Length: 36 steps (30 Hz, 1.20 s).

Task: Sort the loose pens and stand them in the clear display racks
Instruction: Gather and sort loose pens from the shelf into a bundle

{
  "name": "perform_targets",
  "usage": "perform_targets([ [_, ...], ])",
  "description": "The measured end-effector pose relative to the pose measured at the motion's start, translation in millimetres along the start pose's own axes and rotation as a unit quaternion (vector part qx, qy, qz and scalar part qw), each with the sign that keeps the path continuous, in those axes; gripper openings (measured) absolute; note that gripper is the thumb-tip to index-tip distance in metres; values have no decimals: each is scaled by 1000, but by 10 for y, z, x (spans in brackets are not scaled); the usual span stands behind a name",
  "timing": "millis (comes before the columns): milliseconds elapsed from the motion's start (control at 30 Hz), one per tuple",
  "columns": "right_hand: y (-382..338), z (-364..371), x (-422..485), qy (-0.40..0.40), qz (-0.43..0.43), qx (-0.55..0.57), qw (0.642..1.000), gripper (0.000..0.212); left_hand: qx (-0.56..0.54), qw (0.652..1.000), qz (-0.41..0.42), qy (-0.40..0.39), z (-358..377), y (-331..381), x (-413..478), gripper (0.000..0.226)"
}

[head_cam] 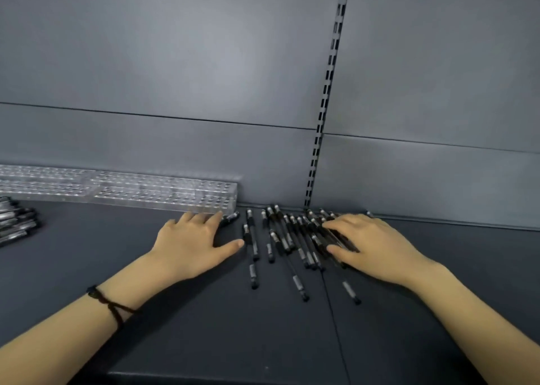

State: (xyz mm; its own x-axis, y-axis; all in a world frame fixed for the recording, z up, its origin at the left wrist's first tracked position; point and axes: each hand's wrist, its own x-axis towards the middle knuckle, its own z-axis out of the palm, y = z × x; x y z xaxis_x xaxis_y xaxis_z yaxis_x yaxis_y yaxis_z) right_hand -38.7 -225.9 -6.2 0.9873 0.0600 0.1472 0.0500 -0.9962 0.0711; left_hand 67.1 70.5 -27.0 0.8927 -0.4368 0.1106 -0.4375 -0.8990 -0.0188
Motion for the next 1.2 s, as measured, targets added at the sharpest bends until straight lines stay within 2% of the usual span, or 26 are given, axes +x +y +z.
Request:
perform_targets([
  [100, 243, 55, -10, -23, 40, -6, 999, 58, -13, 999, -20, -32, -9, 202, -16, 86],
  [233, 447, 194, -9, -75, 160, 24, 984, 62, -11, 999, -36, -40, -26, 455, 14, 88],
  [300, 472, 239, 3, -79, 176, 49, 980, 63, -25, 998, -35, -46, -37, 590, 64, 89],
  [567, 369, 221, 19, -52, 117, 152, 980, 61, -121, 990, -36, -70, -100, 1024, 265, 83],
  [767, 267, 238, 9, -25, 96, 183, 978, 60, -151, 987, -32, -35, 16, 1104, 266, 81],
  [1033, 61, 230, -29, 5, 23, 237, 971, 50, -235, 972, -24, -4, 65, 1140, 247, 79],
  [1100, 32, 224, -16, 20, 33, 298, 954, 47, -273, 961, -34, -6, 70, 1144, 271, 77],
  [1200, 26, 207, 10, 30, 93, 433, 896, 41, -365, 929, -61, -27, 21, 1165, 297, 74],
])
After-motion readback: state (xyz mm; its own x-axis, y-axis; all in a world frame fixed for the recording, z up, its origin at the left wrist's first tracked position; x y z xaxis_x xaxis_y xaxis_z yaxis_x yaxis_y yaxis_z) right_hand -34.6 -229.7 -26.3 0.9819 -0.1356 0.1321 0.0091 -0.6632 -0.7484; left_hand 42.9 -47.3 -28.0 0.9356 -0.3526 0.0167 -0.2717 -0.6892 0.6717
